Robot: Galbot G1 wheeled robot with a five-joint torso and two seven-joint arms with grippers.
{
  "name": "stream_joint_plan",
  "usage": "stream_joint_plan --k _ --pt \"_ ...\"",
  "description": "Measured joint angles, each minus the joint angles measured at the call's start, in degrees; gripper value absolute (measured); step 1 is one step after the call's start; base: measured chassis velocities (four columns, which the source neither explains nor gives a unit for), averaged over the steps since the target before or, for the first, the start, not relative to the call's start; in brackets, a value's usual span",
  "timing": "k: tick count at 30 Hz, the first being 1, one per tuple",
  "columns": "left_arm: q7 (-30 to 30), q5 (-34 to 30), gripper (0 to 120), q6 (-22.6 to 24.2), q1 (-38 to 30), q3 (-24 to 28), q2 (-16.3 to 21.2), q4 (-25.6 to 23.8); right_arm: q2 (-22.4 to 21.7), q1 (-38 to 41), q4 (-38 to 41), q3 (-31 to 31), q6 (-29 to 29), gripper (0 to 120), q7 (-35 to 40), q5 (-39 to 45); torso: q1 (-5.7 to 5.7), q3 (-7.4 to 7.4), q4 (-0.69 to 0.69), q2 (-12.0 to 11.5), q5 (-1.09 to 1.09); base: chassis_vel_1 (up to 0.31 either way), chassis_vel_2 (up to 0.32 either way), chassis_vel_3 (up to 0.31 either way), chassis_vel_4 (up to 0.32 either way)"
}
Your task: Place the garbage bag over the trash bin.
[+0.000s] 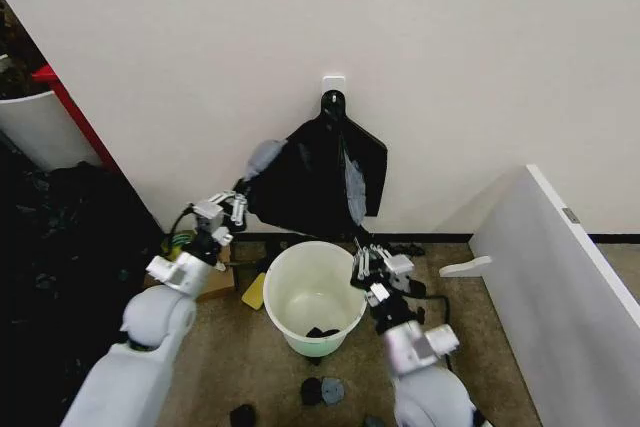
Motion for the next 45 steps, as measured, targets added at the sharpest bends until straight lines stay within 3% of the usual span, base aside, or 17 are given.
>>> stream_joint_plan --k 7,17,27,39,42,45 --pt "-5.92 3.03 0 2.03 7.44 -3.35 5.1 -7.7 -4.99 -7.18 12.89 1.79 -2.19 0 2.85 3.61 0.0 0.01 0.0 0.0 0.0 0.0 0.0 0.0 0.0" --pt "-6.3 2.26 0 3.54 11.77 -1.22 3.34 -11.22 -5.49 -11.74 14.67 2.62 -2.23 0 4.39 0.58 0.01 0.01 0.0 -0.01 0.01 0.0 0.0 0.0 0.0" --pt "-7.29 4.09 0 4.09 14.66 1.99 1.02 -8.89 -5.26 -10.6 9.76 -0.31 -4.2 0 7.34 0.43 0.01 0.02 0.01 -0.01 0.01 0.0 0.0 0.0 0.0" --pt "-12.19 0.06 0 5.52 14.92 10.73 -2.14 -3.33 -6.58 -7.57 4.22 0.75 -9.71 0 11.84 1.49 0.02 0.02 0.0 -0.01 0.01 0.0 0.0 0.0 0.0" --pt "-14.02 2.01 0 6.27 14.57 12.1 -2.02 -2.64 -7.91 -7.49 4.65 0.72 -12.84 0 13.18 3.49 0.02 0.02 0.0 -0.01 0.01 0.0 0.0 0.0 0.0" --pt "-17.39 4.12 0 8.62 14.39 14.08 0.46 -3.17 -10.8 -7.95 6.45 0.19 -17.04 0 15.15 7.89 0.02 0.02 0.0 -0.01 0.0 0.0 0.0 0.0 0.0"
